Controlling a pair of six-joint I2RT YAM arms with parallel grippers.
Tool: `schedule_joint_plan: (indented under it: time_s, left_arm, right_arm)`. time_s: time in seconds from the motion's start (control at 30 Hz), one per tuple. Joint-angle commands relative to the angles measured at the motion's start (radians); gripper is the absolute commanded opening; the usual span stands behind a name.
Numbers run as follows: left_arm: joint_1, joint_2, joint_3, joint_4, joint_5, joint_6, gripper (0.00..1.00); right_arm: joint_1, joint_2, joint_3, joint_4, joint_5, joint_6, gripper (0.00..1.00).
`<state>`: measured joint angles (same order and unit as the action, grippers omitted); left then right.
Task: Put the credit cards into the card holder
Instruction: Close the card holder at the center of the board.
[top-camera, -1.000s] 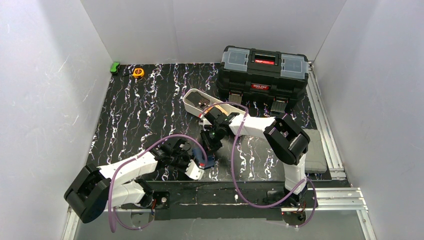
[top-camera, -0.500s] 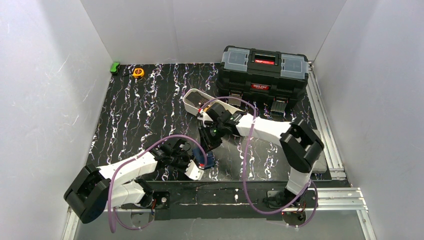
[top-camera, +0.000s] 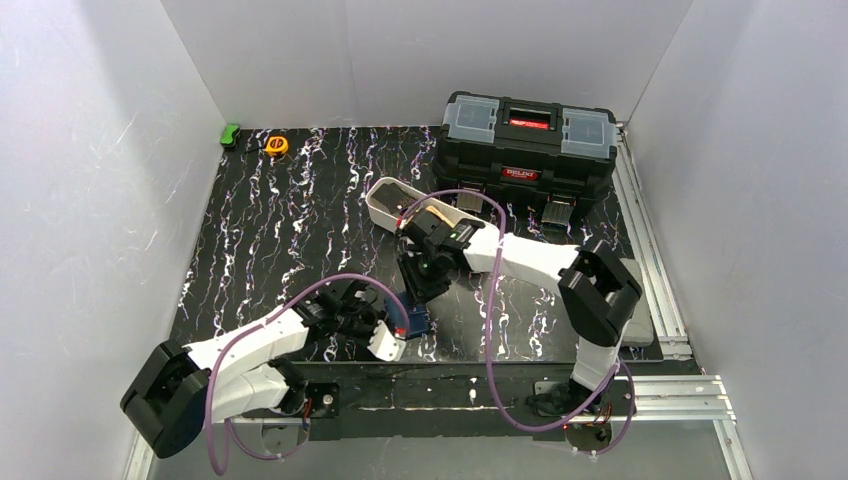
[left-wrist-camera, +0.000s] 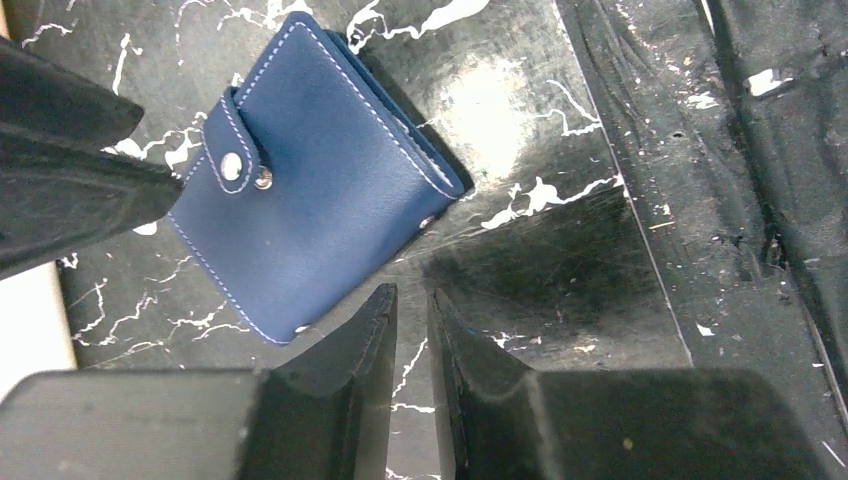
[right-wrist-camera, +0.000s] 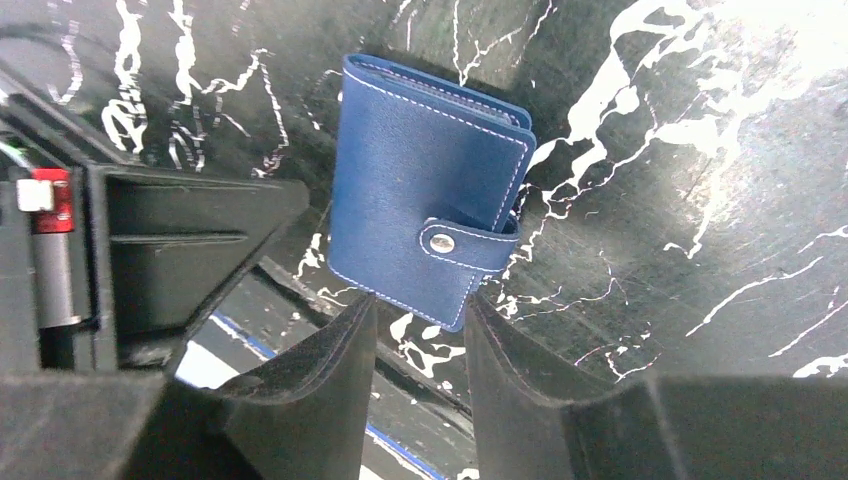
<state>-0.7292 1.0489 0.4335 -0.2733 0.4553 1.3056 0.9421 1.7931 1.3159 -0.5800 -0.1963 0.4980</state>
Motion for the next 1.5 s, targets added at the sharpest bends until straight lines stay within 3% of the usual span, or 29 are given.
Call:
schedule_joint_plan:
  time_s: [0.0, 0.47, 0.93, 1.0, 1.1, 1.47]
  left_arm:
    - [-0.006, -0.012, -0.023, 0.0, -0.001, -0.047, 0.17]
    - [-0.006, -0.046, -0.088, 0.096, -0.054, -0.101, 0.16]
    - [-0.006, -0.01, -0.076, 0.128, -0.032, -0.089, 0.17]
    - [-0.006, -0.006, -0.072, 0.126, -0.027, -0.09, 0.17]
    - [-0.006, -0.007, -0.072, 0.125, -0.023, -0.09, 0.17]
    - [-0.007, -0.019, -0.078, 0.14, -0.008, -0.098, 0.17]
  right_arm:
    - [0.043, 0.048, 0.076, -0.073, 0.107, 0.008, 0.45]
    - [0.089, 0.163, 0.177, -0.134, 0.189, 0.018, 0.4]
    - [0.089, 0.168, 0.179, -0.134, 0.19, 0.02, 0.21]
    - [0.09, 0.164, 0.184, -0.145, 0.227, 0.019, 0.23]
    - [0.105, 0.16, 0.196, -0.158, 0.251, 0.016, 0.32]
    - [0.144, 0.229, 0.279, -0.225, 0.292, 0.018, 0.4]
